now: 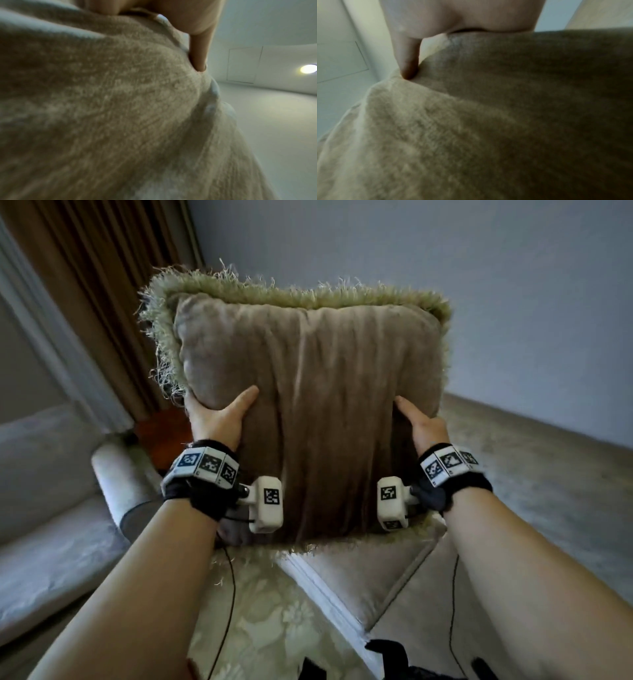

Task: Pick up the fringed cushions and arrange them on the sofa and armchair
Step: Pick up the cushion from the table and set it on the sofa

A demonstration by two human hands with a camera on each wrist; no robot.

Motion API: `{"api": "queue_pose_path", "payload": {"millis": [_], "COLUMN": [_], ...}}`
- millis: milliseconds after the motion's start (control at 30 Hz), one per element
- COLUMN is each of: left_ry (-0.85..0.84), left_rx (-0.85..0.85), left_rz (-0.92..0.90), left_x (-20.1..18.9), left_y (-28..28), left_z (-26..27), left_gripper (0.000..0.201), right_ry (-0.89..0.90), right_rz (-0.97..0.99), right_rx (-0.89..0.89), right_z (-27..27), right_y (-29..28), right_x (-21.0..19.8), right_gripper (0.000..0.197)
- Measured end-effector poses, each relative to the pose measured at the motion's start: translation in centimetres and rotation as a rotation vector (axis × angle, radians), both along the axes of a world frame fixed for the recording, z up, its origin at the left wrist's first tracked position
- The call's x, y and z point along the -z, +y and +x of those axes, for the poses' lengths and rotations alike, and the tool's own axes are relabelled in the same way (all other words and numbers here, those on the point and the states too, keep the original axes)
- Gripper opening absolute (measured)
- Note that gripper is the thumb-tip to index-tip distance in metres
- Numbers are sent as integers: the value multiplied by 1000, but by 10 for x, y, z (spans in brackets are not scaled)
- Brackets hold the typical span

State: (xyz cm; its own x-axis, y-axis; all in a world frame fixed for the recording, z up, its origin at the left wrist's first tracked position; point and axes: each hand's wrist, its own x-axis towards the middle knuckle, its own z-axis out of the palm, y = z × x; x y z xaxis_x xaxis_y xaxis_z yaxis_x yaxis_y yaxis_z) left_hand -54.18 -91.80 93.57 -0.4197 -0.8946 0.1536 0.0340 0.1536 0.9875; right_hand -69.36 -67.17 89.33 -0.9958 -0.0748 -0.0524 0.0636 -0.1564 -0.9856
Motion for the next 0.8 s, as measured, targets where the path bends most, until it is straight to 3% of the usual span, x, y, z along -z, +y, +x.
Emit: {"api": "queue_pose_path", "payload": {"millis": [100,233,400,567,700,800], "left_ry": [-9,9,31,34,-1,-40], "left_rx": [153,313,515,601,635,674], "left_rz": [1,-23,-62,-89,-128,-136], "left_x": [2,1,-7,-14,-14,-12], "left_y": [21,65,147,219,267,294], "left_z": [-44,-102,-166,-221,-259,-285], "left_gripper": [126,102,96,97,99,102], "right_ry": [-8,-3,-64,-141,-178,-197], "right_rz": [-7,-43,-54,-74,-71,-90], "right_rx": [154,339,524,595,685,686], "right_z": [-6,-20,-45,-80,-104,-115], "right_y": [39,100,185,255,307,332], "right_x": [3,8,15,18,30,37], "right_gripper": [56,51,90,122,109,116]}}
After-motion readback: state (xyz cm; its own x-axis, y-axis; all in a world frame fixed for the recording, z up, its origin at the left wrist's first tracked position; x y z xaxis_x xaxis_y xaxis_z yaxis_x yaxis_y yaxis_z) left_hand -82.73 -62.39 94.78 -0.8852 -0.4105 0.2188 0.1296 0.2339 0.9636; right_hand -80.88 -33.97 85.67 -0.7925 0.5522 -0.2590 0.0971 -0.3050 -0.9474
